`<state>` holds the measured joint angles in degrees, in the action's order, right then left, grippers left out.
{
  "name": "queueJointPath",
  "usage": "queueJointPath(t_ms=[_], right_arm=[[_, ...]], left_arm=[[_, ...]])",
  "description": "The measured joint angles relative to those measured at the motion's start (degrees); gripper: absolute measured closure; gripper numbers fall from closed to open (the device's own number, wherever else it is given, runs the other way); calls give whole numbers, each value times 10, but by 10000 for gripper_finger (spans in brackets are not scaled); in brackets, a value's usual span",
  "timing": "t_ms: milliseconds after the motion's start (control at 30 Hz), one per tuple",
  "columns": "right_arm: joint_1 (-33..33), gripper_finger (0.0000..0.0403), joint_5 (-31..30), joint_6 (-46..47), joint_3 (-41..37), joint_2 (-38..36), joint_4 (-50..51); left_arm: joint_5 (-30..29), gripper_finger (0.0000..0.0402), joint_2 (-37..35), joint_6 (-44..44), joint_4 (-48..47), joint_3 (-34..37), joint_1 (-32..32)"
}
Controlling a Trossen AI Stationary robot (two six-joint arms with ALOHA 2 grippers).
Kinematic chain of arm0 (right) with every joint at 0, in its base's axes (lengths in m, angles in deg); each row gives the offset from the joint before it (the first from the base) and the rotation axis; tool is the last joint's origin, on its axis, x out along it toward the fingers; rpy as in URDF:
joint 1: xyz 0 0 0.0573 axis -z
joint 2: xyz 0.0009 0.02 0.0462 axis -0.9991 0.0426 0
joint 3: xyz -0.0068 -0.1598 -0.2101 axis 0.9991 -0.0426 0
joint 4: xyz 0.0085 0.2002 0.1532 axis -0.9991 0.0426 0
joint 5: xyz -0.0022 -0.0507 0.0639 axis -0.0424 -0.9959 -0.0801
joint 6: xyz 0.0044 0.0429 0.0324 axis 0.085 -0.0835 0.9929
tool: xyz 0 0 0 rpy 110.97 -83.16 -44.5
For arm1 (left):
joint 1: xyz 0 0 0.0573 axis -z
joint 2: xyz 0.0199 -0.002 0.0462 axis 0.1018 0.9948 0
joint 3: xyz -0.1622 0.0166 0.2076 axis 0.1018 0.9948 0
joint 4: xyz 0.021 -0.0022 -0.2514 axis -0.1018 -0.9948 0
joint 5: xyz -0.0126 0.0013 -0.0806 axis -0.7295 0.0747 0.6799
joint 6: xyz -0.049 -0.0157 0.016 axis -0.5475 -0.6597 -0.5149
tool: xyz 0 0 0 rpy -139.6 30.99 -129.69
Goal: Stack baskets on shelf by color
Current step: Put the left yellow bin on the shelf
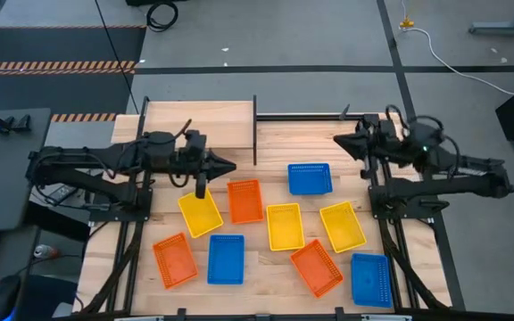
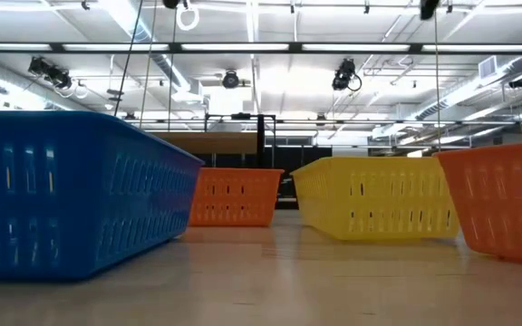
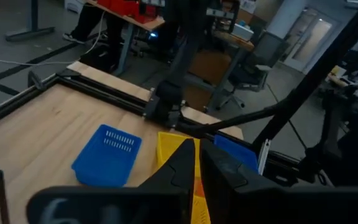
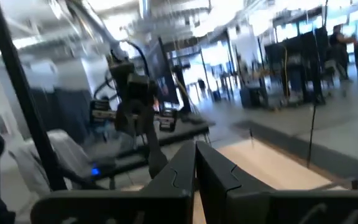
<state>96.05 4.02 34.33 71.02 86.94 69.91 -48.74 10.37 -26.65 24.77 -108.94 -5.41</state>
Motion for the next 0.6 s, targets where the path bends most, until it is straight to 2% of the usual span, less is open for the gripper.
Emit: queueJointPath(t_ms=[100,167,300,400,600], right_arm=[[6,384,0,34,86,81,68],[8,384,1,82,126,125,73],[8,384,9,176,188,182,16],[8,384,9,230,212,213,-23],[9,384,7,222,222,240,-104]], left_arm=[[1,372,5,-47,2,-8,2],[2,369,5,-81,5,-11,2],[5,366,4,-156,4,-11,2],[15,369,4,-179,6,-11,2],[1,370,4,-147,5,-11,-6]])
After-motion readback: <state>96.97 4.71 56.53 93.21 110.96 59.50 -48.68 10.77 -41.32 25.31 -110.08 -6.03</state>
